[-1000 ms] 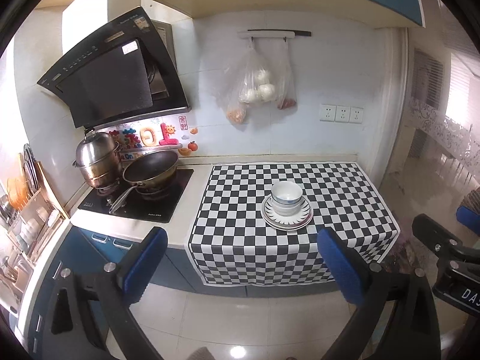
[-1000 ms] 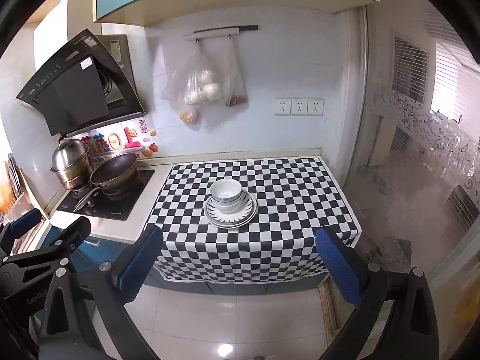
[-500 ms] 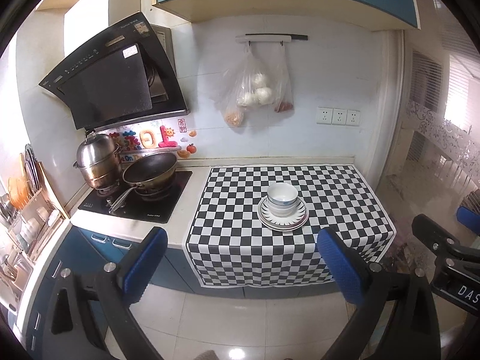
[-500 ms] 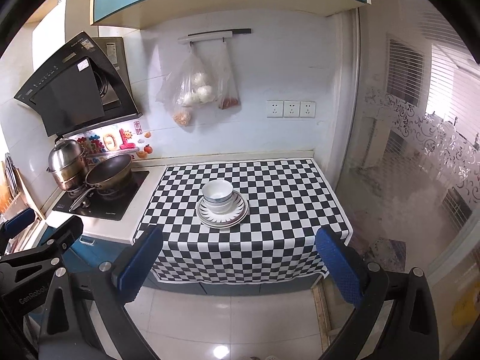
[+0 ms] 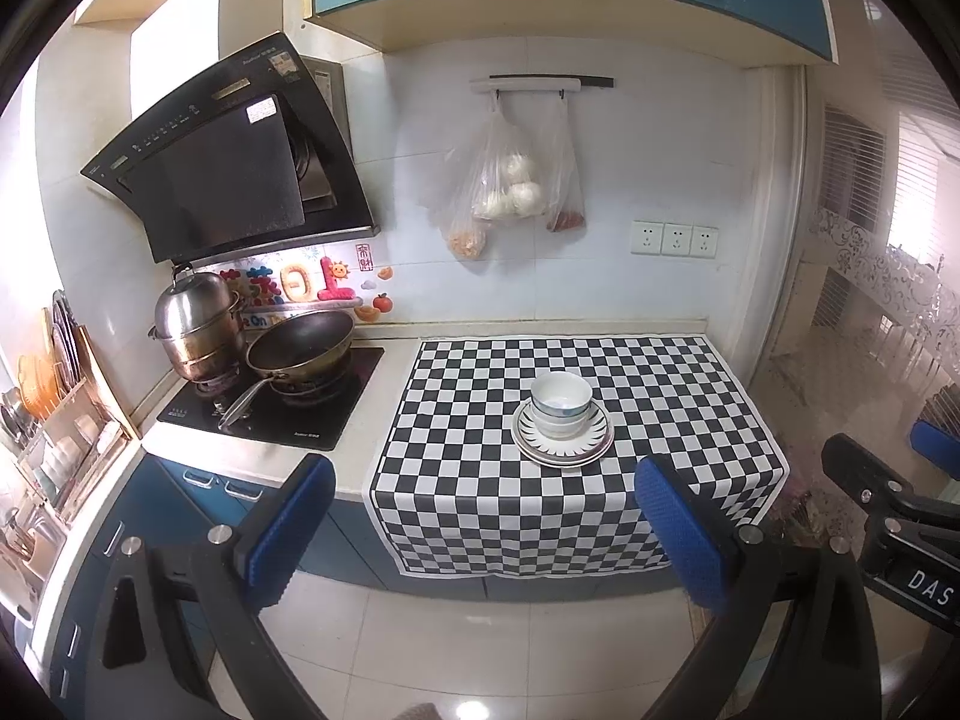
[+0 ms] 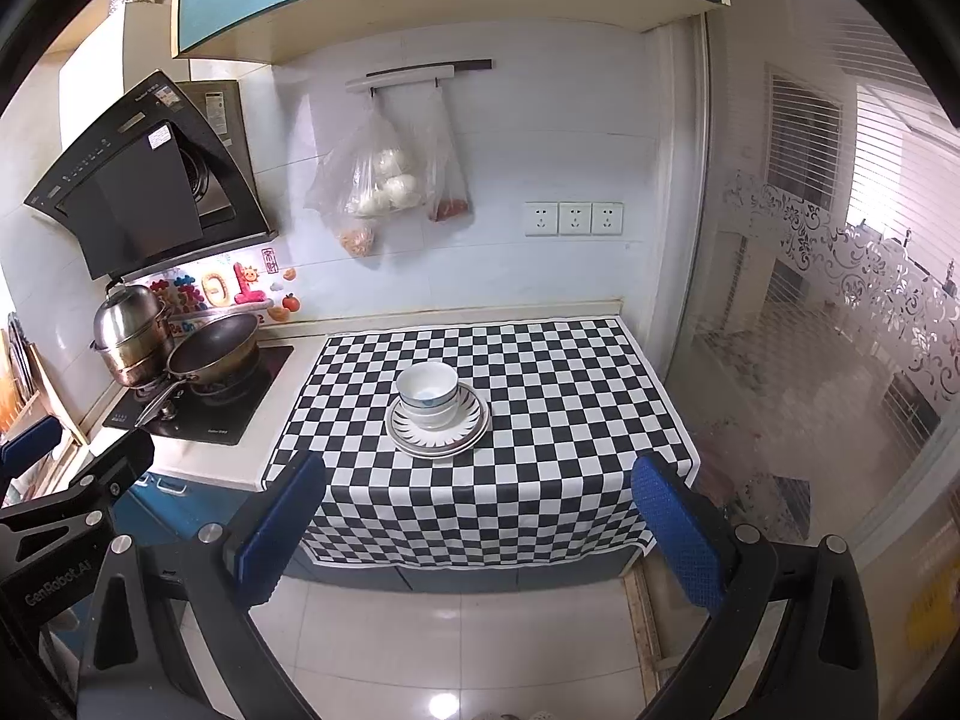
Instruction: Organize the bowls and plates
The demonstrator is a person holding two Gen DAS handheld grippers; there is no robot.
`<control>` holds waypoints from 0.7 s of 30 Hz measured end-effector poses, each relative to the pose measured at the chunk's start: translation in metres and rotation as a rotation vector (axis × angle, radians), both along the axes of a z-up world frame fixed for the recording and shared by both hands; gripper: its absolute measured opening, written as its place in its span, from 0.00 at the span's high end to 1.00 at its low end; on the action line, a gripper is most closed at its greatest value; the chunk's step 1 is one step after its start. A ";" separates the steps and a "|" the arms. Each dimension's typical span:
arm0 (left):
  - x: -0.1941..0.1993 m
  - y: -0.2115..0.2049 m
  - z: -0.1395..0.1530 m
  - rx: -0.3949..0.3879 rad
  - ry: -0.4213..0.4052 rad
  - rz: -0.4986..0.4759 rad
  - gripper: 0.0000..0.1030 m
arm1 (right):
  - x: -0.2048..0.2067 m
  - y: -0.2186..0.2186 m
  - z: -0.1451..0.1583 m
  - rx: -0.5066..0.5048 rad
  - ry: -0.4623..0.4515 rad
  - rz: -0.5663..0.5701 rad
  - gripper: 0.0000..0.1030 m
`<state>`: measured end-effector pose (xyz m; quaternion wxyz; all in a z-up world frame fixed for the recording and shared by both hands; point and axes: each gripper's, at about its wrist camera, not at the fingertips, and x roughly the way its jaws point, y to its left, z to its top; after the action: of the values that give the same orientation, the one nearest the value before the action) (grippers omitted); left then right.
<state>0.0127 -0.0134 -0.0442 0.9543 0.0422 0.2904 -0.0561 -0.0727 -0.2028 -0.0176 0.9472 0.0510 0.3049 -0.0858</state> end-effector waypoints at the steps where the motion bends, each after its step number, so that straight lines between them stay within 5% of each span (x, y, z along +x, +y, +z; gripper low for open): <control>1: 0.000 0.000 0.000 -0.003 0.001 -0.001 0.01 | 0.000 -0.001 0.000 0.000 0.000 0.001 0.00; 21: 0.000 -0.004 0.004 -0.004 -0.001 -0.004 0.01 | 0.002 -0.007 0.000 0.001 -0.001 -0.001 0.00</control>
<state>0.0128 -0.0172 -0.0402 0.9545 0.0409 0.2896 -0.0585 -0.0708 -0.2097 -0.0175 0.9472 0.0519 0.3043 -0.0862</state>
